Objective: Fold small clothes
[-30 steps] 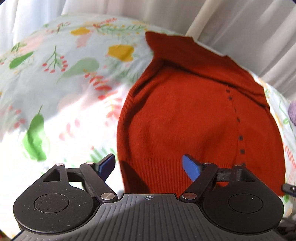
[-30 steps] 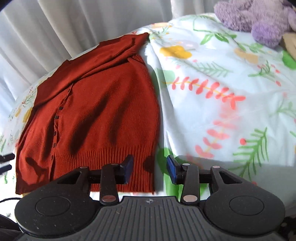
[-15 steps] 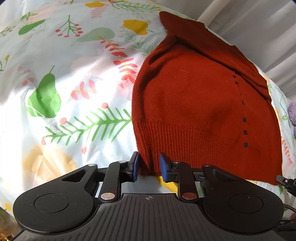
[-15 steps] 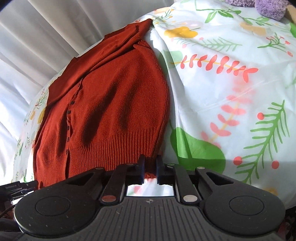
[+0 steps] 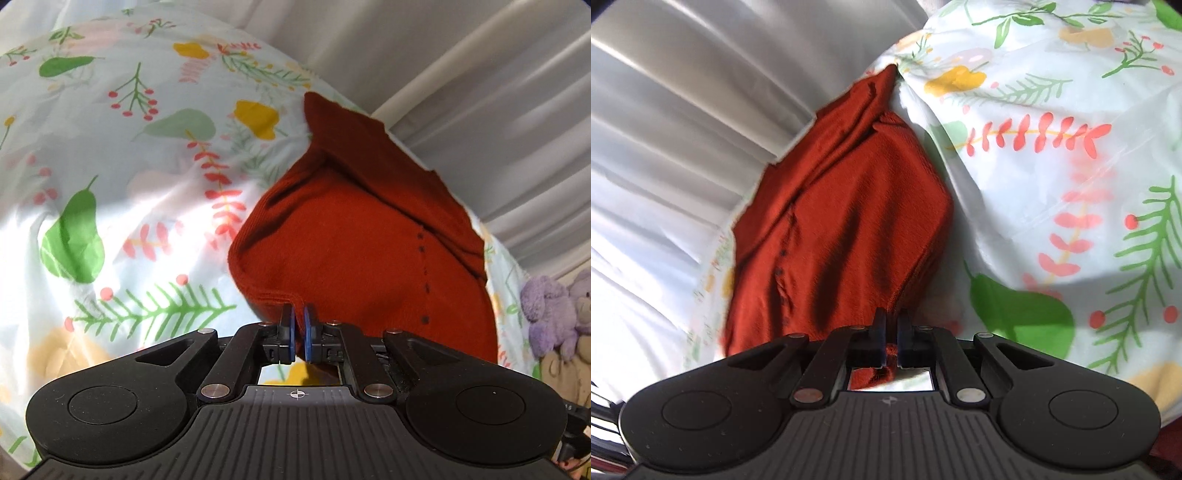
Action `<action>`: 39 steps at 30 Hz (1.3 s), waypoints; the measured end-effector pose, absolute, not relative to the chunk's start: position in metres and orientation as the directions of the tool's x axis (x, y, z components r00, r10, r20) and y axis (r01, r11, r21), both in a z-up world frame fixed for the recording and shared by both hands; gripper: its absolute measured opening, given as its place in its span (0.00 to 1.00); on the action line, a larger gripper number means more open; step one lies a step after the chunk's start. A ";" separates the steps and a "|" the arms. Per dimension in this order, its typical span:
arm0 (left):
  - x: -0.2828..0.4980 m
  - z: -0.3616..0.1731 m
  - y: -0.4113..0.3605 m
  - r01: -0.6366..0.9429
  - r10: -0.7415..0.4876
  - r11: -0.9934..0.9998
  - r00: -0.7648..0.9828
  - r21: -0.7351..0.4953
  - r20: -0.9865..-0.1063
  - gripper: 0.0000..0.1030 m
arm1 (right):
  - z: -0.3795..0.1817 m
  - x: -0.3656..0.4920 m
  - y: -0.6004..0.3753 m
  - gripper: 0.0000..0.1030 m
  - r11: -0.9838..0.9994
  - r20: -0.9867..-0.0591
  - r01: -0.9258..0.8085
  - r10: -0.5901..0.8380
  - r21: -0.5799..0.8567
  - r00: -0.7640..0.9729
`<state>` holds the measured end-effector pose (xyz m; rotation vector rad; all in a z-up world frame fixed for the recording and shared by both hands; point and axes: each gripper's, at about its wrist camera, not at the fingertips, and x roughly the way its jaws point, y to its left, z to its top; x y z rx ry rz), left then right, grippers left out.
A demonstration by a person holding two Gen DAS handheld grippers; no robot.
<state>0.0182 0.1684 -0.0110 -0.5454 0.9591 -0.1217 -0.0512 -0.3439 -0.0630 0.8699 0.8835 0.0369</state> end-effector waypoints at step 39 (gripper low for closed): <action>0.167 -0.051 0.121 0.101 -0.210 0.976 0.652 -0.191 -0.728 0.43 | -0.065 0.106 -0.324 0.31 0.994 -0.705 0.019 0.064 0.110 0.707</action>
